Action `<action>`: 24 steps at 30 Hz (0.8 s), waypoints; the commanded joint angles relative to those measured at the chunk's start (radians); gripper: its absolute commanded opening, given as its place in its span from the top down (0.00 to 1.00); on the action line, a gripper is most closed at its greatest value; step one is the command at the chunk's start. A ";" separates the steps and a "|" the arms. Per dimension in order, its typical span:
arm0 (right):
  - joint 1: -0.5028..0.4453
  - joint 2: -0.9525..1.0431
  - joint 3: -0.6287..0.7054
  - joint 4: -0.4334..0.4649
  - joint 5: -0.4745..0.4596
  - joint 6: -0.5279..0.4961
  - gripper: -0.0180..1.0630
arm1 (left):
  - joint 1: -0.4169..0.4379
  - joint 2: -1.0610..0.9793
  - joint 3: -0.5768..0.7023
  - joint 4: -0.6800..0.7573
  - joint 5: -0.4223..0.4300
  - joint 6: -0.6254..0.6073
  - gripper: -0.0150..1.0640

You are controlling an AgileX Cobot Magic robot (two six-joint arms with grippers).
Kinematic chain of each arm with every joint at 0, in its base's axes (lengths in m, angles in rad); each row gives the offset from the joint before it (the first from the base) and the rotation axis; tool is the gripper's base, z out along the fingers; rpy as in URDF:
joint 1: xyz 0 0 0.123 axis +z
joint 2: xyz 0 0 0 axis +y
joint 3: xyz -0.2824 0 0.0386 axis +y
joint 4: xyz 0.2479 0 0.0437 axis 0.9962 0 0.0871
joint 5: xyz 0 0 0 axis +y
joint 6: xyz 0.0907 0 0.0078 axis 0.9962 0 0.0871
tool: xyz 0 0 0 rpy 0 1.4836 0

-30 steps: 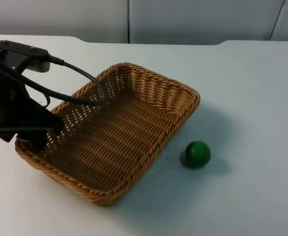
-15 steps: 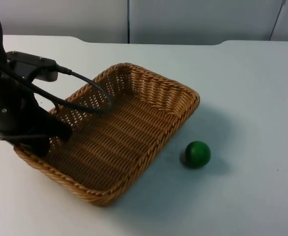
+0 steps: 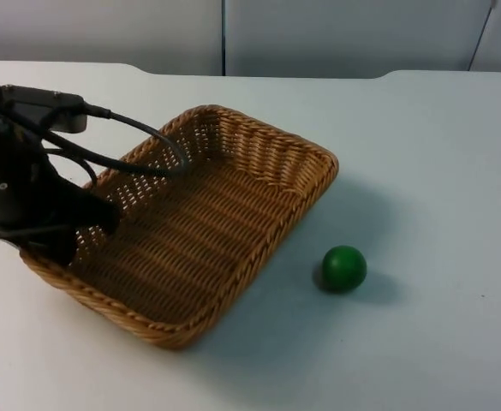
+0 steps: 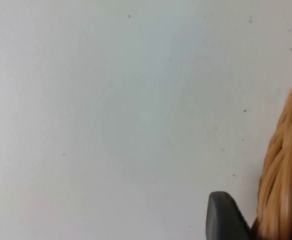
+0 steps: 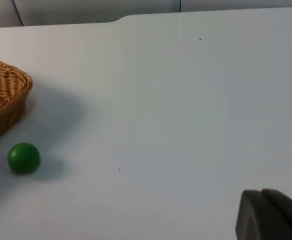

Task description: Pick up the basket with the left hand and place the ball into the basket with the right hand.

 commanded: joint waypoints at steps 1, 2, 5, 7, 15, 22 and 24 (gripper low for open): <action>-0.005 -0.003 0.004 -0.005 -0.007 -0.005 0.98 | 0.025 0.012 0.002 0.016 -0.010 -0.024 0.99; -0.005 -0.003 0.004 -0.005 -0.007 -0.005 0.98 | 0.033 0.012 0.002 0.014 -0.008 -0.024 0.99; -0.005 -0.003 0.004 -0.005 -0.007 -0.005 0.98 | 0.043 0.011 0.002 -0.005 -0.002 -0.024 0.99; -0.005 -0.003 0.004 -0.005 -0.007 -0.005 0.98 | 0.049 0.011 0.002 -0.014 0.001 -0.024 0.99; -0.005 -0.003 0.004 -0.005 -0.007 -0.005 0.98 | 0.048 -0.012 0.002 -0.037 0.016 -0.024 0.99; -0.005 -0.003 0.004 -0.005 -0.007 -0.005 0.98 | 0.048 -0.127 0.002 -0.045 0.040 -0.024 0.99; -0.005 -0.003 0.004 -0.005 -0.007 -0.005 0.98 | 0.048 -0.155 0.002 -0.056 0.074 -0.024 0.99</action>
